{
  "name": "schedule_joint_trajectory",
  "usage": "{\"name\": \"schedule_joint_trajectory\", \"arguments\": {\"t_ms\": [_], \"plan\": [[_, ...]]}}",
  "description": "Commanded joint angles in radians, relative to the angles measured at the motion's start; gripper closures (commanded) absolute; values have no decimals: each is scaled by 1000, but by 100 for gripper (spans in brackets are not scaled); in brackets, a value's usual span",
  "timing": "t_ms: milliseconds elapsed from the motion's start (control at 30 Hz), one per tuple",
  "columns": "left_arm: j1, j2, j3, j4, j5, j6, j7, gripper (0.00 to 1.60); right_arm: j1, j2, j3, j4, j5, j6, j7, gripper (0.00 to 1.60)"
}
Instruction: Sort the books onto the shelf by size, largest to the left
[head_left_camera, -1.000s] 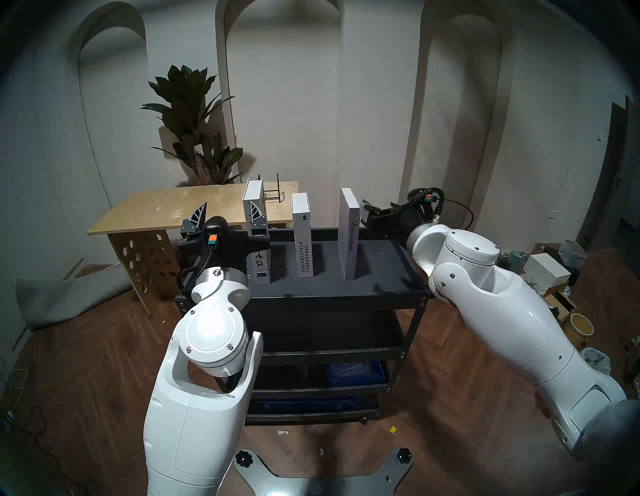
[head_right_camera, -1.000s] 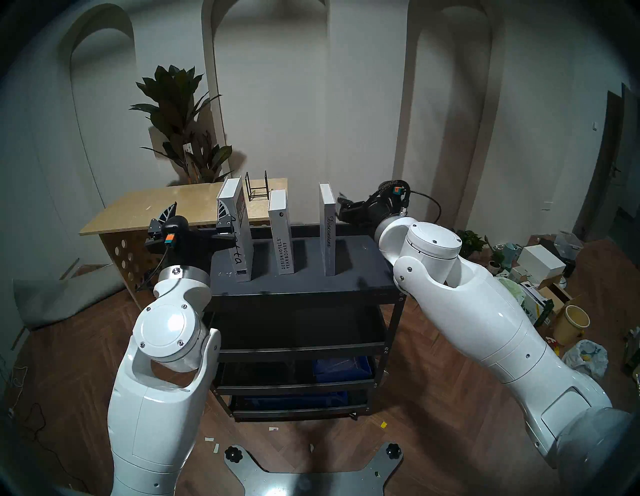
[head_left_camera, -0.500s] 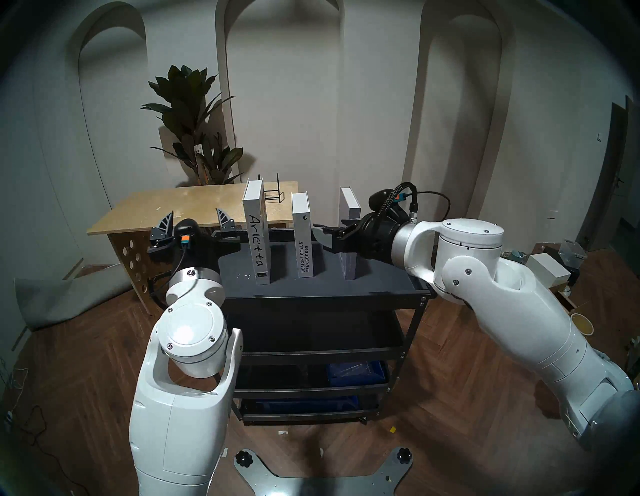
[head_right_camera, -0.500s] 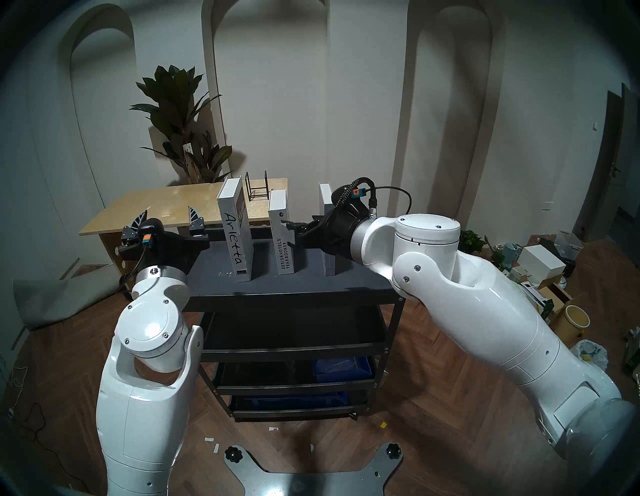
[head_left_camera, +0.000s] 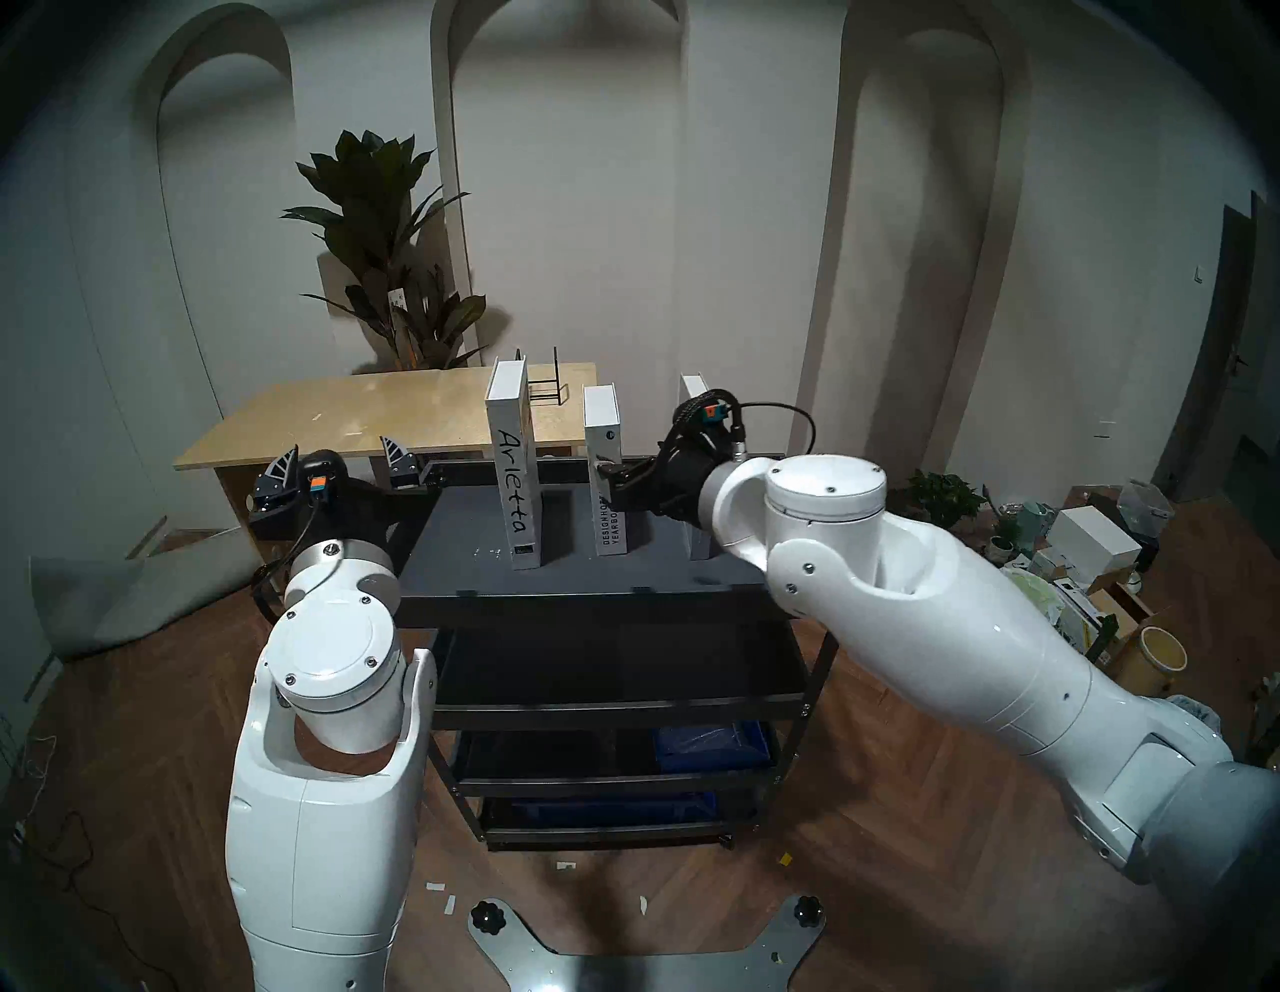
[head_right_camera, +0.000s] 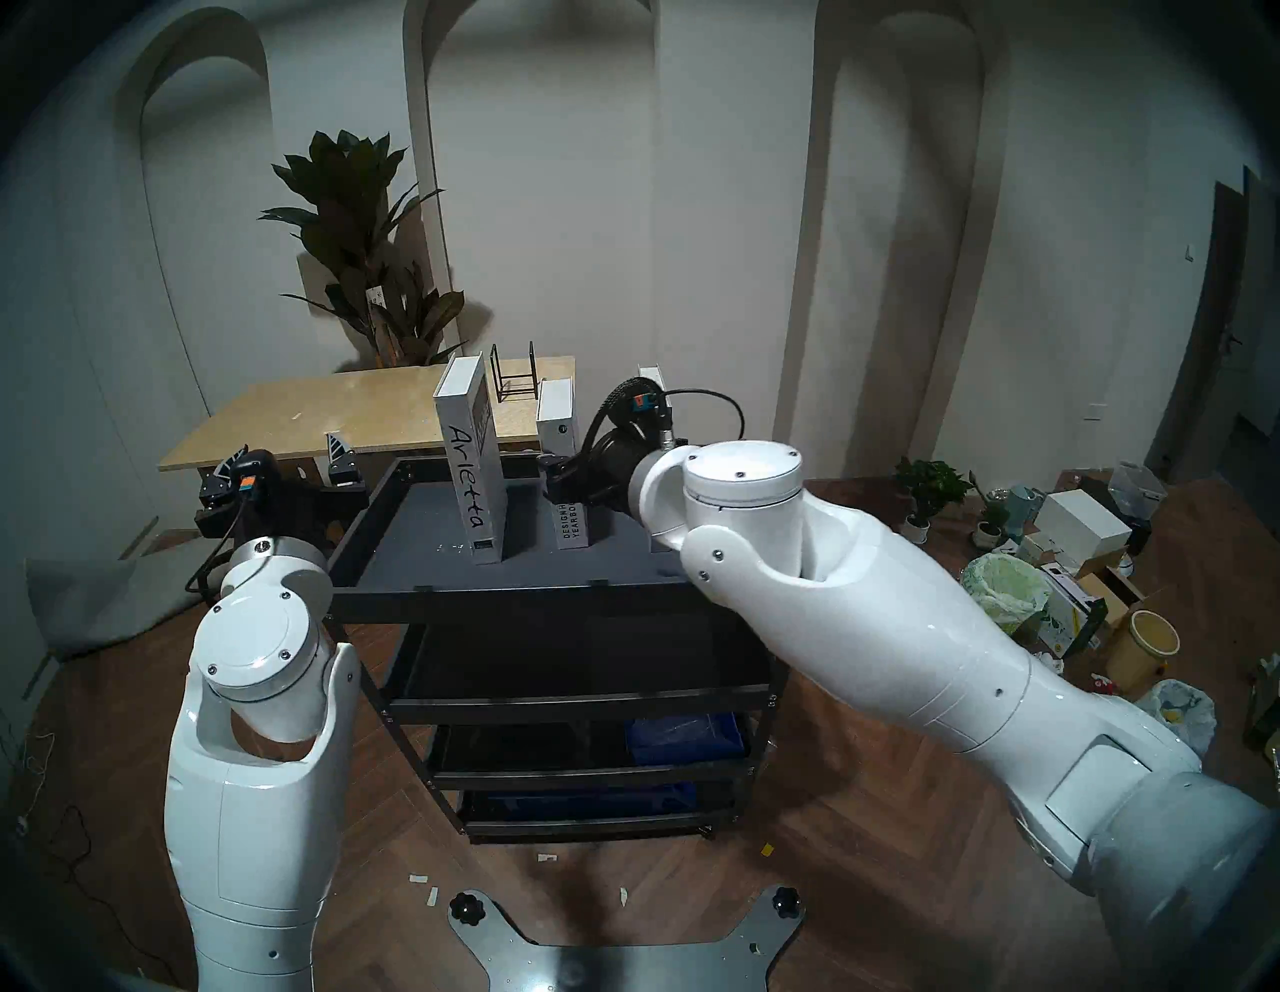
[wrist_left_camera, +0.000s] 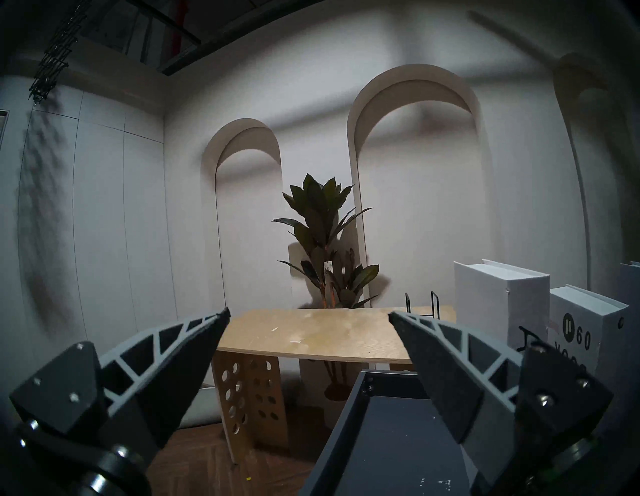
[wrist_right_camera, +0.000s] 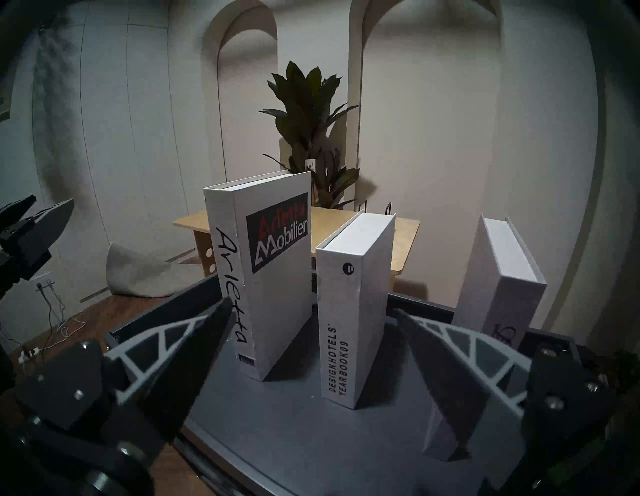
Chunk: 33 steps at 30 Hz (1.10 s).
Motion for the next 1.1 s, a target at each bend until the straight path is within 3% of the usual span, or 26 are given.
{"name": "schedule_joint_trajectory", "arguments": {"t_ms": [0, 367, 500, 567, 600, 1067], "plan": [[-20, 12, -38, 3, -9, -7, -2, 0, 70, -113, -78, 69, -74, -116, -85, 0], [-36, 24, -61, 37, -34, -11, -17, 0, 130, -238, -123, 239, -158, -268, -222, 0], [-41, 29, -63, 45, -41, -14, -22, 0, 158, -254, -157, 299, -167, -319, -243, 0], [-44, 31, -64, 49, -44, -15, -24, 0, 153, -302, -148, 346, -188, -346, -261, 0], [-45, 32, -64, 51, -45, -16, -25, 0, 164, -289, -164, 347, -177, -364, -259, 0], [-43, 38, -87, 57, -56, -24, -34, 0, 186, -406, -181, 518, -227, -481, -275, 0]]}}
